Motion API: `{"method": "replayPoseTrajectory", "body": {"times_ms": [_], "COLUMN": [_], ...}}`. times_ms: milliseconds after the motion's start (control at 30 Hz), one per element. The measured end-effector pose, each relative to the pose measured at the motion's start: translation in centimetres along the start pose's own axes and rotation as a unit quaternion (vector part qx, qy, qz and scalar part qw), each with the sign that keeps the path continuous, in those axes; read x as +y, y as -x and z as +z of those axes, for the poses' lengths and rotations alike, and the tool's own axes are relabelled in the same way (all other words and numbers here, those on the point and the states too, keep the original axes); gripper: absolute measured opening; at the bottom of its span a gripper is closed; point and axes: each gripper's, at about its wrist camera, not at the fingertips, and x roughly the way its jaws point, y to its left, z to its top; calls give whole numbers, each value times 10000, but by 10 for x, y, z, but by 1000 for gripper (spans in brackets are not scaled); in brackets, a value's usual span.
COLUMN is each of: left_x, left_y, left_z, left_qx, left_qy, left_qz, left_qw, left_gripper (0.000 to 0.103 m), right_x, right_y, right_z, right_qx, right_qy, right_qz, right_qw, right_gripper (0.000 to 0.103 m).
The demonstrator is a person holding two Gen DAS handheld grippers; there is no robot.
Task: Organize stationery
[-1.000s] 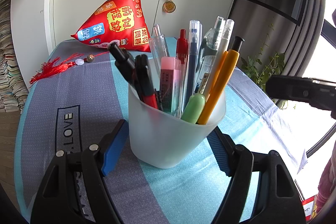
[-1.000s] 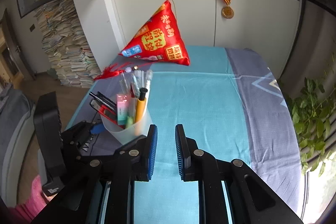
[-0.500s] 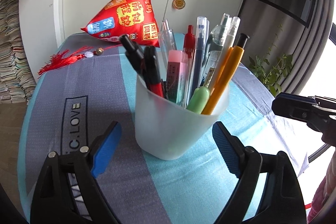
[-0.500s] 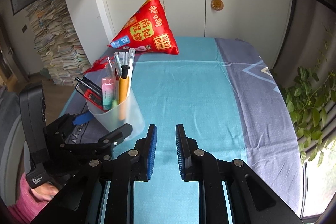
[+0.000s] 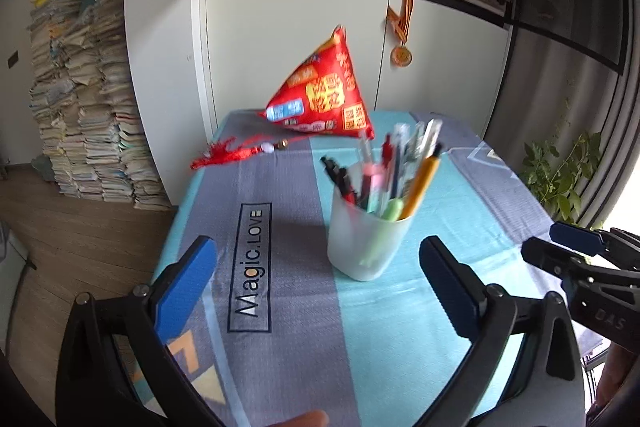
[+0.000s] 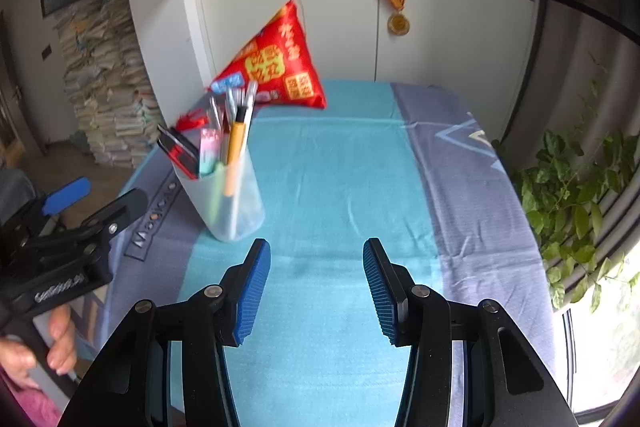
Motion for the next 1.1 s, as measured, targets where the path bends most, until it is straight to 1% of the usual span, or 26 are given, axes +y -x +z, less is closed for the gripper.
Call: {"method": "replayPoseTrajectory", "body": {"times_ms": [33, 67, 133, 233, 300, 400, 433, 467, 533, 600, 667, 800, 900, 1100], "left_x": [-4, -9, -15, -20, -25, -33, -36, -39, -44, -48, -51, -52, -55, -58], "left_y": [10, 19, 36, 56, 70, 91, 100, 106, 119, 130, 137, 147, 152, 157], "left_z": [2, 5, 8, 9, 11, 11, 12, 12, 12, 12, 12, 12, 11, 8], "left_qx": [-32, -62, -116, -219, -350, -604, -714, -781, -931, -1052, -1091, -1147, -1185, -1196], "left_qy": [-19, -45, -57, -73, -98, -179, -226, -256, -319, -362, -366, -296, -300, -299], "left_qz": [43, 71, 46, 29, 106, 180, 201, 214, 256, 286, 322, 217, 193, 173], "left_qw": [10000, 9999, 9999, 9997, 9993, 9979, 9970, 9964, 9948, 9934, 9928, 9927, 9923, 9922], "left_gripper": [102, 102, 102, 102, 102, 102, 102, 102, 102, 102, 102, 102, 102, 102], "right_x": [-2, -4, -5, -5, -5, -6, -5, -4, -2, 2, 4, 6, 5, 0], "right_y": [8, 19, 34, 61, 75, 102, 110, 121, 138, 154, 165, 180, 187, 191], "right_z": [2, 4, 8, 11, 11, 13, 13, 12, 11, 10, 8, 0, -4, -9], "right_qx": [-89, -202, -369, -640, -761, -1057, -1137, -1259, -1507, -1709, -1783, -1851, -1912, -1871], "right_qy": [-48, -100, -154, -147, -177, -262, -255, -236, -170, -76, 1, 38, -1, -131], "right_qz": [-50, -159, -309, -440, -445, -398, -389, -414, -477, -570, -590, -476, -515, -556], "right_qw": [9999, 9996, 9987, 9969, 9959, 9933, 9924, 9909, 9873, 9836, 9822, 9816, 9802, 9807], "right_gripper": [50, 55, 60, 60, 60, 61, 66, 77, 82, 82, 82, 82, 82, 82]}}
